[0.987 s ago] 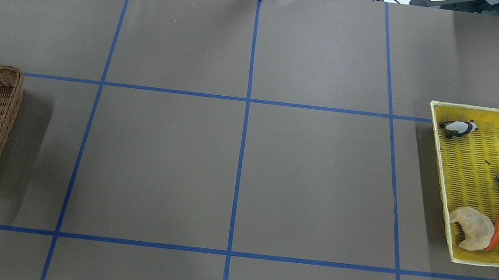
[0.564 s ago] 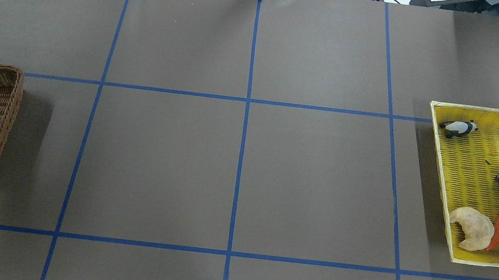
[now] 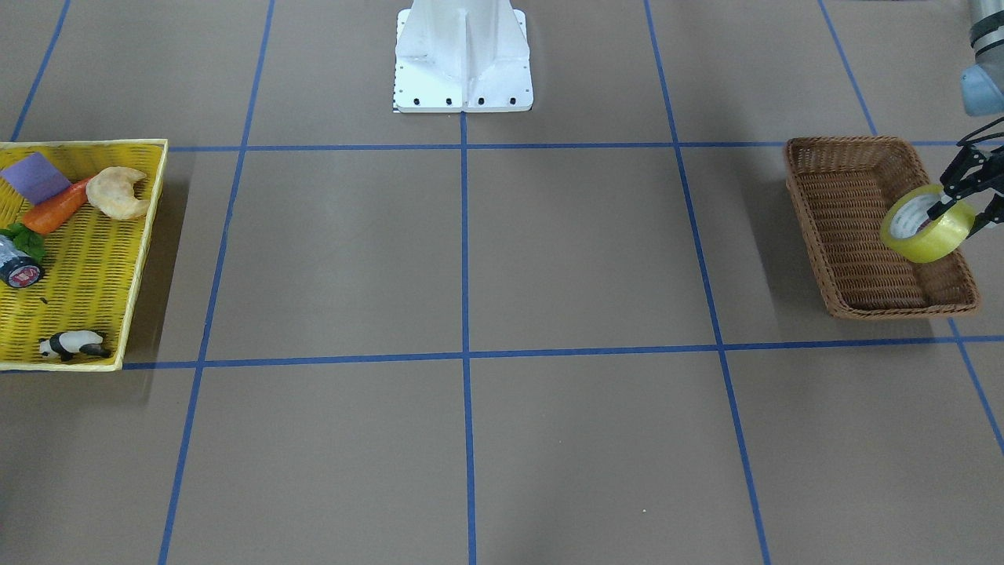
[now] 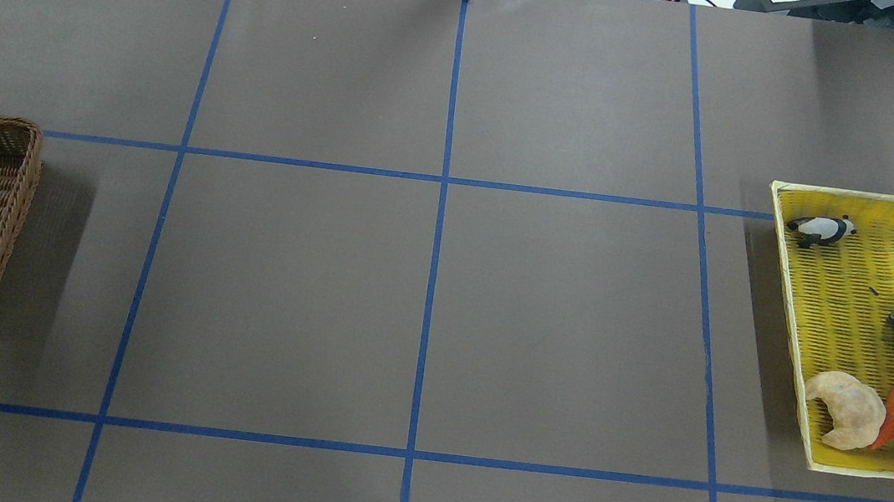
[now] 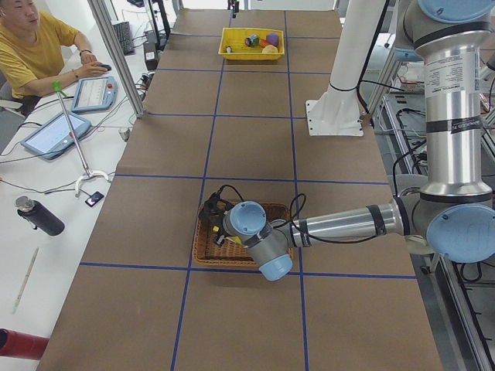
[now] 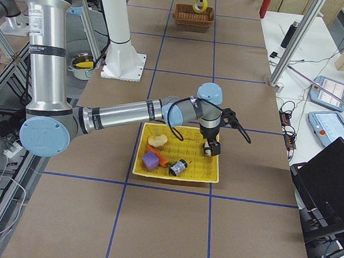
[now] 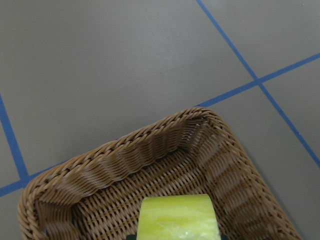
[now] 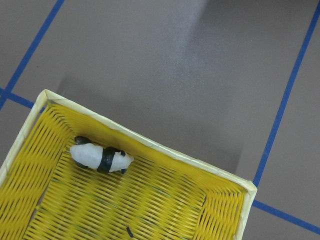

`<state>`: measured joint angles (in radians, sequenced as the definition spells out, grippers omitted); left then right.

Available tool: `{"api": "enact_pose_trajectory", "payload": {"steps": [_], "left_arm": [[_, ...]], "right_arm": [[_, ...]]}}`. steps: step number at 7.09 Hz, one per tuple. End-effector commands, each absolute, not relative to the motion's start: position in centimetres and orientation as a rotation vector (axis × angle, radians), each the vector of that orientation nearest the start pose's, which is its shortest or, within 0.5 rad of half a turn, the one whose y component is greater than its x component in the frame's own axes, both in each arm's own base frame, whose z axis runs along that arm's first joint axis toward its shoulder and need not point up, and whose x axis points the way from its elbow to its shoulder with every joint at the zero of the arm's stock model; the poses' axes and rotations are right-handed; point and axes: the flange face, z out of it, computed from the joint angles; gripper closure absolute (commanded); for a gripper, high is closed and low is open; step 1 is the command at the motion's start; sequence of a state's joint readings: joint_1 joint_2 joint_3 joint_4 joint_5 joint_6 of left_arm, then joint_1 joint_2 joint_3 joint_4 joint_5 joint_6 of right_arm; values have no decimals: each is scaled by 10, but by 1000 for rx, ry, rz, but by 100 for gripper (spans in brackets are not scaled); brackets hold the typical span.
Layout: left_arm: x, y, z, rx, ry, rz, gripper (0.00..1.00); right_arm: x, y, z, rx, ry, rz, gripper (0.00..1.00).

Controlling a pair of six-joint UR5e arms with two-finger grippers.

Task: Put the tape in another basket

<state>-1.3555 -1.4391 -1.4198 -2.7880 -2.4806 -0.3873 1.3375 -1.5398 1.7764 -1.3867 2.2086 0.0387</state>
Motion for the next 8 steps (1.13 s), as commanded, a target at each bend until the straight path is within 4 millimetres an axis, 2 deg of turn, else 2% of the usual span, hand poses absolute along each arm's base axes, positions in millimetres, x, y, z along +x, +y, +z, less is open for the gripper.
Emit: {"api": "enact_pose_trajectory", "payload": {"steps": [1, 2, 3, 7, 8], "left_arm": [[39, -434, 655, 582, 1039, 266, 100], [40, -434, 656, 580, 1039, 268, 94], [40, -435, 657, 577, 1038, 269, 70], [41, -436, 654, 591, 1041, 278, 2], [42, -441, 651, 596, 1043, 278, 2]], "right_arm": [[-48, -522, 529, 314, -679, -316, 0], [-48, -522, 529, 314, -679, -314, 0], [-48, -523, 530, 312, -679, -312, 0], [-48, -523, 532, 308, -679, -308, 0], [-48, -524, 531, 309, -679, -309, 0]]}}
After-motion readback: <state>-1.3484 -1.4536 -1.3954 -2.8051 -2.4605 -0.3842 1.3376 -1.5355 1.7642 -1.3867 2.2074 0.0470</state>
